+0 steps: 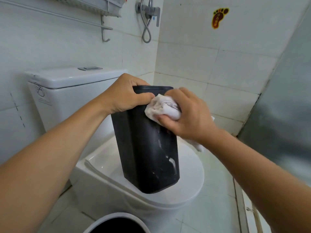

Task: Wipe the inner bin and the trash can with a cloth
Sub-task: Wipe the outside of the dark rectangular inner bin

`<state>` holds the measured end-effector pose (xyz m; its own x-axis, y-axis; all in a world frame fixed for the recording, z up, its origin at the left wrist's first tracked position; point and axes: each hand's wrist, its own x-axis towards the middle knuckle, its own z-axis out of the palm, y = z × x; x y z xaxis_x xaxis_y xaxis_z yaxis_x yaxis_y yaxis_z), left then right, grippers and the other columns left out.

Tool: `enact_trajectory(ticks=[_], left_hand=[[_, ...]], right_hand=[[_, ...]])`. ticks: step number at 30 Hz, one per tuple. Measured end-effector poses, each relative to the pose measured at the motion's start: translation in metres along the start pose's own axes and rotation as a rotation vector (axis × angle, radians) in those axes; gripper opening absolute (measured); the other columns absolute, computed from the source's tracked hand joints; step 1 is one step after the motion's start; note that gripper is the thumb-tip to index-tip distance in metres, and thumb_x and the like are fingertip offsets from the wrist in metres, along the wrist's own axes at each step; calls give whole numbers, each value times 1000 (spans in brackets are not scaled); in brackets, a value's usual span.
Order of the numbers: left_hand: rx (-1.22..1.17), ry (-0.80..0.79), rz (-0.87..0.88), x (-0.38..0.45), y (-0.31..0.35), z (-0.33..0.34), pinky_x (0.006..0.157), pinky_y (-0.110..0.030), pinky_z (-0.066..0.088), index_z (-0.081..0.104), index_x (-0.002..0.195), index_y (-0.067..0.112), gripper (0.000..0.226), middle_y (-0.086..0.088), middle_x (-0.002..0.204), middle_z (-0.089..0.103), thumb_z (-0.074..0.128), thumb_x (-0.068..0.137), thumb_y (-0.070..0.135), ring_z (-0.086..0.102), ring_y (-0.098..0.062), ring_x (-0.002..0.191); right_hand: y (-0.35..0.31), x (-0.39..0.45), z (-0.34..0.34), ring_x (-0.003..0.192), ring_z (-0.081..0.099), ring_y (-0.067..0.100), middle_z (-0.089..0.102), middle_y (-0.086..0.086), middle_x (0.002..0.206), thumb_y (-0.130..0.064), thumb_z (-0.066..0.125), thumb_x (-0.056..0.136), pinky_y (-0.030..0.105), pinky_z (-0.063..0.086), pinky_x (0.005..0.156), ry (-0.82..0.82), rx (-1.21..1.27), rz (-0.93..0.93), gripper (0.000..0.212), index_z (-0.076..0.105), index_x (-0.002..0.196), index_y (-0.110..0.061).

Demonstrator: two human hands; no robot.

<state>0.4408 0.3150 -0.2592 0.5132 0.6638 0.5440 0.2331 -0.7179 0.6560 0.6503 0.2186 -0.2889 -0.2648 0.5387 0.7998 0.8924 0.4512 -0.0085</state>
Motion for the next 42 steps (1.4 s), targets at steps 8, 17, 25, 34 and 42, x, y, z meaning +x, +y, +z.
enact_trajectory(ticks=[8,17,25,34,42], left_hand=[[-26,-11,-25,-6,-5,-8,64,-28,50,78,88,2,27,-24,83,70,73,78,27,60,-12,67],[11,46,-52,-2,-7,-6,61,-24,47,78,84,6,16,-11,71,68,74,84,21,57,-8,63],[42,93,-117,-5,-5,-11,65,-26,54,79,83,12,11,-7,77,74,72,92,13,66,-9,67],[-15,86,-106,-6,-10,-13,66,-30,49,77,77,12,20,-17,76,67,70,78,31,59,-12,65],[0,77,-112,-4,-8,-10,67,-30,48,77,81,10,20,-21,83,69,72,82,29,58,-13,68]], right_hand=[[-21,-44,1,72,53,18,57,-5,83,-49,65,78,32,40,54,-252,38,-303,37,69,98,-18],[-15,-27,14,71,53,18,57,-4,84,-51,68,82,36,43,54,-77,3,-179,40,67,98,-15],[-8,-24,-9,77,61,6,62,-16,89,-63,64,85,35,52,66,118,180,381,39,55,104,-30],[-21,-13,16,100,43,21,51,-1,112,-40,32,97,38,41,88,-90,172,258,45,47,134,-19],[3,-19,7,116,44,0,55,-10,119,-67,75,81,6,36,87,-188,335,292,79,40,149,-46]])
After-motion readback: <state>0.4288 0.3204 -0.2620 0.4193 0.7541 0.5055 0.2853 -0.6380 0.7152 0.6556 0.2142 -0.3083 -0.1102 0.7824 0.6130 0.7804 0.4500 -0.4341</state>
